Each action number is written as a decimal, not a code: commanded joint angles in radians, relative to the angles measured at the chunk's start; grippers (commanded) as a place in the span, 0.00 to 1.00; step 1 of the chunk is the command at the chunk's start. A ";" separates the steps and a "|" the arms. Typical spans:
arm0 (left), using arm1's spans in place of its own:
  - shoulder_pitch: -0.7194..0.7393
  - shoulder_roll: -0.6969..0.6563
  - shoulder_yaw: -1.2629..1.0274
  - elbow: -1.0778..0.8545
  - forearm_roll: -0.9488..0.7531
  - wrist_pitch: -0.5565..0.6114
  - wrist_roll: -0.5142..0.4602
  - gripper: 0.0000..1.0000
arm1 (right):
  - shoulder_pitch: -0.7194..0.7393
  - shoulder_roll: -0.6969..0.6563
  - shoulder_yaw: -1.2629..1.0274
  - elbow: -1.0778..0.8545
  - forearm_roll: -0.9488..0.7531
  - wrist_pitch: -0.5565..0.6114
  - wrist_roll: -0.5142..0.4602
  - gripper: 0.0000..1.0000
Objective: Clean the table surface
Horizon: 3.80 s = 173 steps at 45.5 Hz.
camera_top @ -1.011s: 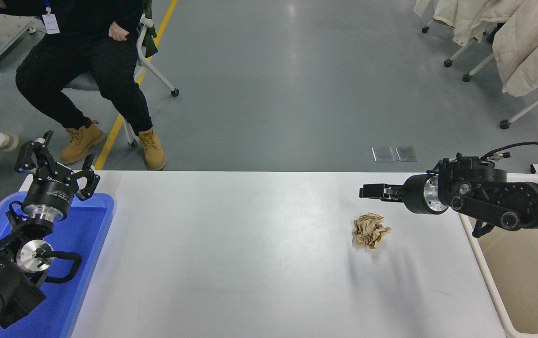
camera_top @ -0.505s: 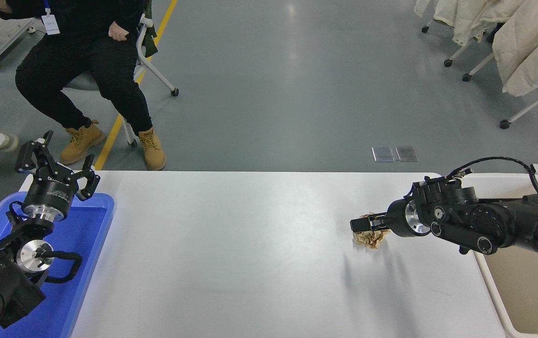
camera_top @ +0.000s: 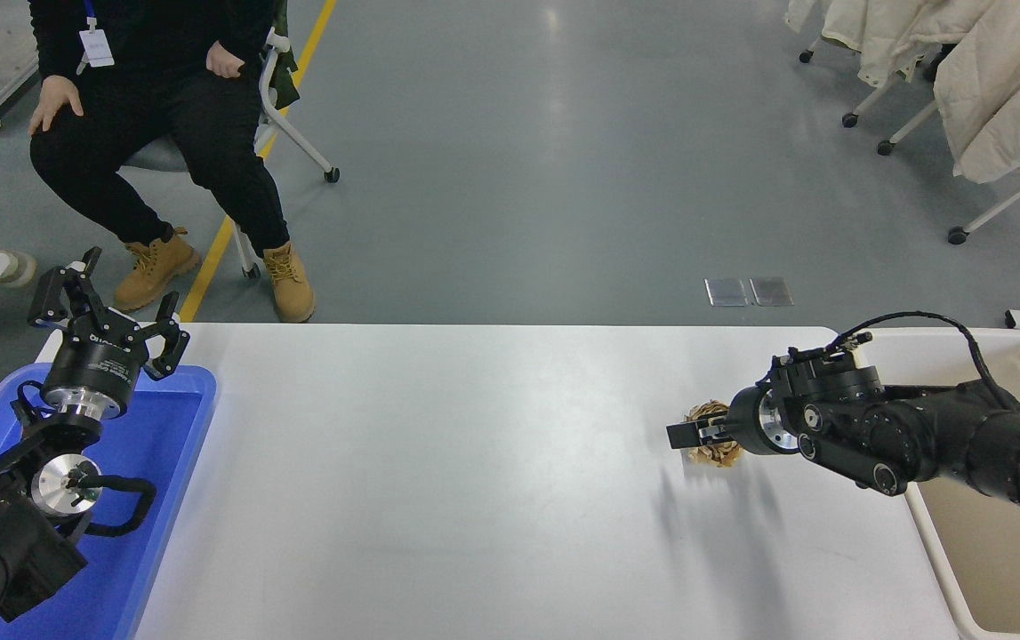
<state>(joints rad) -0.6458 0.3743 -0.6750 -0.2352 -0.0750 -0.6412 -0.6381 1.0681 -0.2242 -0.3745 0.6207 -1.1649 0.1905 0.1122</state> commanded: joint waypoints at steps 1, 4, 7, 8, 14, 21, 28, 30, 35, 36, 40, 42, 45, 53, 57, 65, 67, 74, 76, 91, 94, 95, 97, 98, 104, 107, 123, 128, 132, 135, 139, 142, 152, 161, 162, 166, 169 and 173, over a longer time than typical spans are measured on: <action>0.000 0.000 0.000 -0.001 0.000 0.000 0.000 1.00 | -0.027 0.069 -0.006 -0.091 -0.001 0.000 0.000 0.99; 0.000 0.000 0.000 0.001 0.000 0.000 0.000 1.00 | -0.030 0.077 -0.007 -0.102 -0.004 0.001 0.000 0.98; 0.000 0.000 0.000 -0.001 0.001 0.000 0.000 1.00 | -0.031 0.080 -0.014 -0.110 -0.009 0.001 0.001 0.86; 0.000 0.000 0.000 -0.001 0.001 0.000 0.000 1.00 | -0.031 0.083 -0.026 -0.122 -0.009 0.001 0.001 0.79; 0.000 0.000 0.000 0.001 0.000 0.000 0.000 1.00 | -0.019 0.083 -0.049 -0.138 -0.009 0.010 0.001 0.31; 0.000 0.000 0.000 0.001 0.000 0.000 0.000 1.00 | -0.011 0.085 -0.066 -0.134 -0.010 0.035 0.007 0.00; 0.000 0.000 0.000 0.001 0.001 0.000 0.000 1.00 | 0.009 0.078 -0.069 -0.134 -0.006 0.052 0.009 0.00; 0.000 0.000 0.000 0.001 0.001 0.000 0.000 1.00 | 0.015 0.074 -0.067 -0.133 -0.001 0.055 0.009 0.00; 0.000 0.000 0.000 0.001 0.001 0.000 0.000 1.00 | 0.029 0.065 -0.063 -0.127 0.007 0.063 0.011 0.00; 0.000 0.000 0.000 0.001 0.000 0.000 0.000 1.00 | 0.033 0.060 -0.061 -0.124 0.007 0.066 0.011 0.00; 0.000 0.000 0.000 -0.001 0.001 0.000 0.000 1.00 | 0.059 0.043 -0.063 -0.104 0.013 0.075 0.011 0.00; 0.000 0.000 0.000 -0.001 0.001 0.000 0.000 1.00 | 0.073 0.034 -0.064 -0.090 0.028 0.081 0.011 0.00; 0.000 0.000 0.000 0.001 0.000 0.000 0.000 1.00 | 0.101 0.008 -0.066 -0.064 0.059 0.104 0.011 0.00; 0.000 0.000 0.000 0.001 0.000 0.000 0.000 1.00 | 0.228 -0.144 -0.061 0.097 0.111 0.194 0.011 0.00; 0.000 0.000 0.000 -0.001 0.000 0.000 0.000 1.00 | 0.312 -0.250 -0.052 0.212 0.125 0.265 0.011 0.00; 0.000 0.000 0.000 -0.001 0.001 0.000 0.000 1.00 | 0.481 -0.472 -0.049 0.416 0.128 0.371 0.011 0.00; 0.000 0.000 0.000 0.001 0.001 0.000 0.000 1.00 | 0.524 -0.524 -0.049 0.450 0.128 0.409 0.011 0.00; 0.000 0.000 0.000 -0.001 0.000 0.000 0.000 1.00 | 0.645 -0.664 -0.047 0.488 0.133 0.544 0.012 0.00; 0.000 0.000 0.000 0.001 0.001 0.000 0.000 1.00 | 0.674 -0.698 -0.047 0.488 0.131 0.584 0.012 0.00; 0.000 0.000 0.000 -0.001 0.001 0.000 0.000 1.00 | 0.767 -0.839 -0.049 0.487 0.131 0.682 0.011 0.05; 0.000 0.000 0.000 -0.001 0.001 0.000 0.000 1.00 | 0.763 -0.842 -0.049 0.485 0.131 0.682 0.011 0.05; 0.000 0.000 0.000 0.001 0.001 0.000 0.000 1.00 | 0.762 -0.842 -0.049 0.485 0.131 0.682 0.011 0.05; 0.000 0.000 0.000 0.001 0.001 0.000 0.000 1.00 | 0.756 -0.842 -0.049 0.481 0.131 0.682 0.011 0.05; 0.000 0.000 0.000 -0.001 0.000 0.000 0.000 1.00 | 0.751 -0.840 -0.049 0.478 0.133 0.682 0.011 0.05; 0.000 0.000 0.000 0.001 0.001 0.000 0.000 1.00 | 0.685 -0.840 -0.047 0.432 0.134 0.633 0.009 0.05; 0.000 0.000 0.000 -0.001 0.001 0.000 0.000 1.00 | 0.607 -0.828 -0.046 0.383 0.151 0.552 0.009 0.05; 0.000 0.000 0.000 0.001 0.000 0.000 0.000 1.00 | 0.002 -0.560 0.032 -0.146 0.560 0.092 0.009 0.05; 0.000 0.000 0.000 0.001 0.000 0.000 0.000 1.00 | -0.126 -0.474 0.069 -0.277 0.663 -0.032 0.009 0.05; 0.000 0.000 0.000 -0.001 0.001 0.000 0.000 1.00 | -0.209 -0.397 0.097 -0.404 0.754 -0.104 0.009 0.05; 0.000 0.002 0.000 0.001 0.001 0.000 0.000 1.00 | -0.261 -0.321 0.118 -0.524 0.818 -0.134 0.009 0.05; 0.000 0.000 0.000 0.001 0.001 0.000 0.000 1.00 | -0.313 -0.222 0.134 -0.669 0.882 -0.146 0.009 0.05; 0.000 0.000 0.000 0.001 0.000 0.000 0.000 1.00 | -0.342 -0.156 0.149 -0.748 0.922 -0.151 0.007 0.05; 0.000 0.000 0.000 0.001 0.001 0.000 0.000 1.00 | -0.398 -0.061 0.201 -0.777 0.969 -0.276 0.009 0.05; 0.000 0.000 0.000 -0.001 0.000 0.000 0.000 1.00 | -0.419 -0.011 0.279 -0.774 0.969 -0.348 0.009 0.05; 0.000 0.000 0.000 0.001 0.000 0.000 0.000 1.00 | -0.421 -0.003 0.285 -0.774 0.969 -0.353 0.009 0.05; 0.000 0.000 0.000 0.001 0.000 0.002 0.000 1.00 | -0.439 0.022 0.301 -0.774 0.969 -0.365 0.009 0.05; 0.000 0.000 0.000 0.001 0.000 0.000 0.000 1.00 | -0.444 0.034 0.301 -0.774 0.969 -0.373 0.009 0.05; 0.000 0.000 0.000 0.001 0.000 0.002 0.000 1.00 | -0.447 0.039 0.301 -0.773 0.969 -0.373 0.009 0.05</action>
<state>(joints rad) -0.6458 0.3743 -0.6750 -0.2350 -0.0748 -0.6412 -0.6381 0.6510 -0.2372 -0.1056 -0.1394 -0.2069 -0.1419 0.1208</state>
